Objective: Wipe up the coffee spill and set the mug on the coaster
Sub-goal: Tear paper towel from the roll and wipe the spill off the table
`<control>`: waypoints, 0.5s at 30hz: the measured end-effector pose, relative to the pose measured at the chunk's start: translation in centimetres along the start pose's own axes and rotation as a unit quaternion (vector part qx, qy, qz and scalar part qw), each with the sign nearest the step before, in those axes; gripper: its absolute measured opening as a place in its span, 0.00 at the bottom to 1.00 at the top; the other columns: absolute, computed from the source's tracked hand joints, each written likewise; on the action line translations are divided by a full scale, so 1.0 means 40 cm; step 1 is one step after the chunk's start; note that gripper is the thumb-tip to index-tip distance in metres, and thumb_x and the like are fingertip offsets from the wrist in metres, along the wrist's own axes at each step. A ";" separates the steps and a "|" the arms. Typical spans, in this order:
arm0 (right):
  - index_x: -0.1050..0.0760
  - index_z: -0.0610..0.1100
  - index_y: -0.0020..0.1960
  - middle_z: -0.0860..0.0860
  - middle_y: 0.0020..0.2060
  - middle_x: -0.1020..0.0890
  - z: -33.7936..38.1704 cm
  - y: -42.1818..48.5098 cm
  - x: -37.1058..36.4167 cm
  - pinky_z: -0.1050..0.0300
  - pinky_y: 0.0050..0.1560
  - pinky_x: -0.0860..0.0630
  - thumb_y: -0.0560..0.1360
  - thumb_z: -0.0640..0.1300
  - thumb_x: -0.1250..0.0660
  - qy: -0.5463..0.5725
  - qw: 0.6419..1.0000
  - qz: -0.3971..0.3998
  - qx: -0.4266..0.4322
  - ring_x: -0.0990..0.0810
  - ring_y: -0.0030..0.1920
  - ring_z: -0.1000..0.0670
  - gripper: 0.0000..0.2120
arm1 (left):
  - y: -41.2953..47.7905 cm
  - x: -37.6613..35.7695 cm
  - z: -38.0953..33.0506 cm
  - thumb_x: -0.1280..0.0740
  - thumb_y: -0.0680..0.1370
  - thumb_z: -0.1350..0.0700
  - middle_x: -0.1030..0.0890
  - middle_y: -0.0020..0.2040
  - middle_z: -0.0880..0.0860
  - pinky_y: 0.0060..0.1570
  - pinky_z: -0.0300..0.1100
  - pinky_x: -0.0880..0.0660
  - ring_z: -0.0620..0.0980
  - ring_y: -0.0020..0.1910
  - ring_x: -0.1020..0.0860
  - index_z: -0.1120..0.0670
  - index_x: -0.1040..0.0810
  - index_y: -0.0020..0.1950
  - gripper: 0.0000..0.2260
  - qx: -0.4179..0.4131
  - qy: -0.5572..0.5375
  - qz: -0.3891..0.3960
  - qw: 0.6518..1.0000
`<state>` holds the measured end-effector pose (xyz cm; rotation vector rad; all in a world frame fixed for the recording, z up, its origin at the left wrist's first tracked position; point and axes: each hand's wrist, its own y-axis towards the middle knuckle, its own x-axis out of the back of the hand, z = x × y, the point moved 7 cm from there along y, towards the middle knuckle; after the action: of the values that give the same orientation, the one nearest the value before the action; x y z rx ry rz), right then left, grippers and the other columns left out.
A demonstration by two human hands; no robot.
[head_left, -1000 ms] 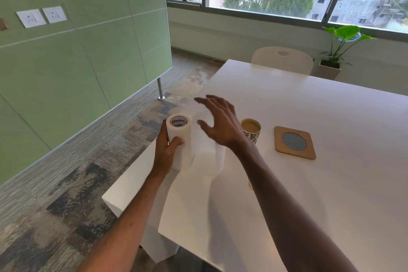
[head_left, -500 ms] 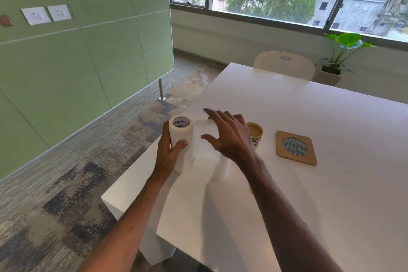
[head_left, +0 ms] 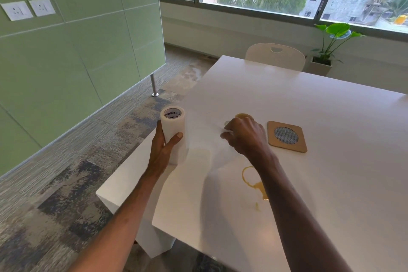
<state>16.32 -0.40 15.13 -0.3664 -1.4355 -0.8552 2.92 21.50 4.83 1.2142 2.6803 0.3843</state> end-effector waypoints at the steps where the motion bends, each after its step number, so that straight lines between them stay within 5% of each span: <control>1: 0.11 0.52 0.55 0.50 0.42 0.13 0.001 -0.003 0.004 0.57 0.32 0.38 0.81 0.52 0.26 0.002 1.000 -0.001 0.003 0.17 0.41 0.46 0.07 | 0.002 0.002 0.003 0.24 0.76 0.47 0.17 0.69 0.42 0.59 0.33 0.22 0.44 0.66 0.18 0.35 0.28 0.76 0.29 0.003 -0.002 0.002 1.000; 7: 0.12 0.51 0.50 0.58 0.31 0.26 0.003 -0.036 0.001 0.57 0.34 0.35 0.83 0.54 0.27 0.002 0.999 0.012 0.047 0.23 0.32 0.50 0.09 | 0.011 0.006 0.014 0.25 0.78 0.49 0.18 0.70 0.42 0.62 0.36 0.23 0.45 0.67 0.19 0.41 0.30 0.80 0.31 0.013 0.008 0.006 1.000; 11: 0.11 0.55 0.57 0.54 0.43 0.11 -0.022 -0.076 -0.017 0.53 0.41 0.27 0.82 0.54 0.26 0.014 0.998 0.041 0.055 0.13 0.45 0.45 0.07 | 0.020 0.014 0.008 0.27 0.80 0.54 0.17 0.64 0.37 0.59 0.34 0.23 0.41 0.62 0.18 0.39 0.30 0.77 0.27 0.011 0.009 -0.027 1.000; 15: 0.11 0.59 0.56 0.51 0.50 0.09 -0.087 -0.104 -0.022 0.53 0.42 0.25 0.79 0.56 0.24 0.044 0.994 0.104 0.011 0.13 0.49 0.45 0.08 | 0.026 0.019 0.003 0.28 0.80 0.55 0.16 0.60 0.37 0.53 0.30 0.23 0.38 0.57 0.17 0.41 0.29 0.75 0.25 0.005 0.026 -0.021 0.999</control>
<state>15.97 -5.30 12.68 -0.4494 -1.2988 -0.6782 3.19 22.75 5.00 1.1648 2.7498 0.4028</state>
